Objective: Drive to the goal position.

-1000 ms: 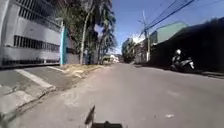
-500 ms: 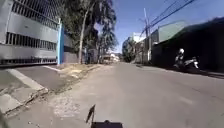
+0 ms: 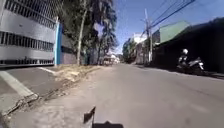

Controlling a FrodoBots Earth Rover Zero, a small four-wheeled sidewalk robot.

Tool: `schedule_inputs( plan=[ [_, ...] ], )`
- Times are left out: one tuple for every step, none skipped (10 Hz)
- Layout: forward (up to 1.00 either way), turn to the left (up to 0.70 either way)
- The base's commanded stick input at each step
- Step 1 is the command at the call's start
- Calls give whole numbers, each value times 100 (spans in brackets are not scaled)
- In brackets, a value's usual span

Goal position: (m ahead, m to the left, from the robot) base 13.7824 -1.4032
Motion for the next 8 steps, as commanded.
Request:
schedule_inputs(
  plan=[
    [70, -3],
    [70, -3],
    [70, -3],
    [70, -3],
    [70, -3],
    [70, -3],
    [70, -3],
    [70, -3]
  ],
)
